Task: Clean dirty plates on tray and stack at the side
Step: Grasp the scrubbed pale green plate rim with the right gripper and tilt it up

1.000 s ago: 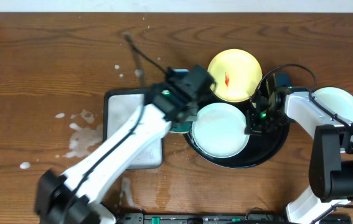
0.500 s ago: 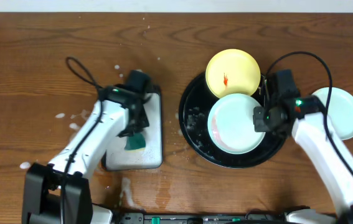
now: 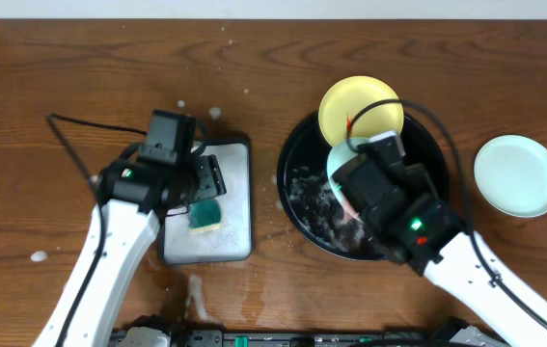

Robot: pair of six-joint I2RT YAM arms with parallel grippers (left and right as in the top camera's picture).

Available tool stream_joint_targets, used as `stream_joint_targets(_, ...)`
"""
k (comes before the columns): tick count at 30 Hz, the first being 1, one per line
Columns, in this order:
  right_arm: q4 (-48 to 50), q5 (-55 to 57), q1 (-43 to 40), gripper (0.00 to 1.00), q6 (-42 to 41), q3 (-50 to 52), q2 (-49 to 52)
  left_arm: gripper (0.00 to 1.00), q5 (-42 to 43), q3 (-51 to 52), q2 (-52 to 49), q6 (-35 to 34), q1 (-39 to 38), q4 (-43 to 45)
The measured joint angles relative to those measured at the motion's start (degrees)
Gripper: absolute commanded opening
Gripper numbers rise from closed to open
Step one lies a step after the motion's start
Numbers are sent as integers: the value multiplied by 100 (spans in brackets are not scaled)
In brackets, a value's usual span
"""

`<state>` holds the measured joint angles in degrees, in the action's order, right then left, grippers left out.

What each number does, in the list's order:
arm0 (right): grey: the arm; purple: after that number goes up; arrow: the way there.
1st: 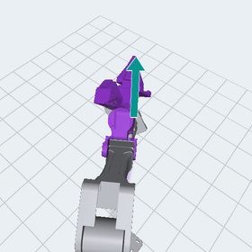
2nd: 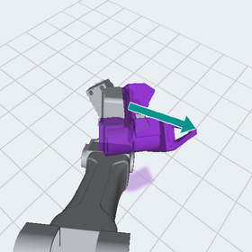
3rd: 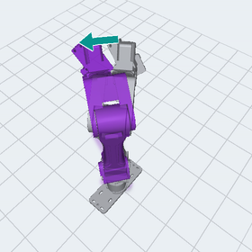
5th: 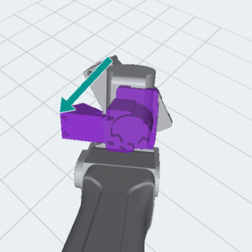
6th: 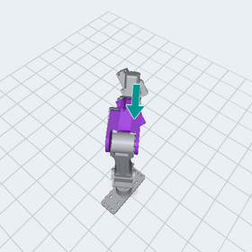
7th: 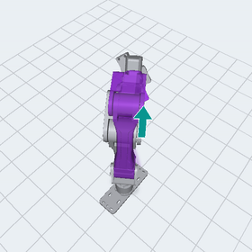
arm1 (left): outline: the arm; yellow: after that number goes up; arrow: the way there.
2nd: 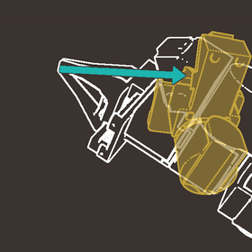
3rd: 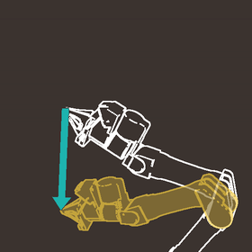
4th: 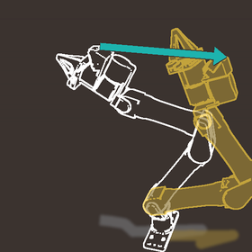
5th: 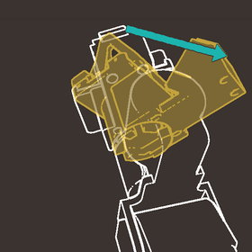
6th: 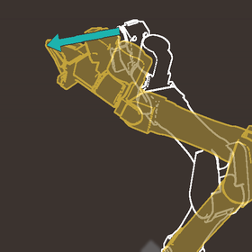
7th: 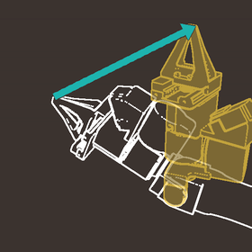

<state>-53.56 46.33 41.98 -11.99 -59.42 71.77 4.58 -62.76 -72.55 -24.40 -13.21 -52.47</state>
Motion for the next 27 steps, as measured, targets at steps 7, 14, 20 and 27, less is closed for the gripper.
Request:
stream_joint_targets(7,-59,798,588,1,0,0,0,83,4,0,411,46,0,-24)
stream_joint_targets(14,-101,1217,962,1,221,0,0,83,4,0,409,46,0,-24)
stream_joint_targets(20,-144,1484,1014,1,350,0,0,83,4,0,409,46,0,-24)
stream_joint_targets(27,-151,1569,1014,1,356,0,0,83,4,0,409,46,0,-26)
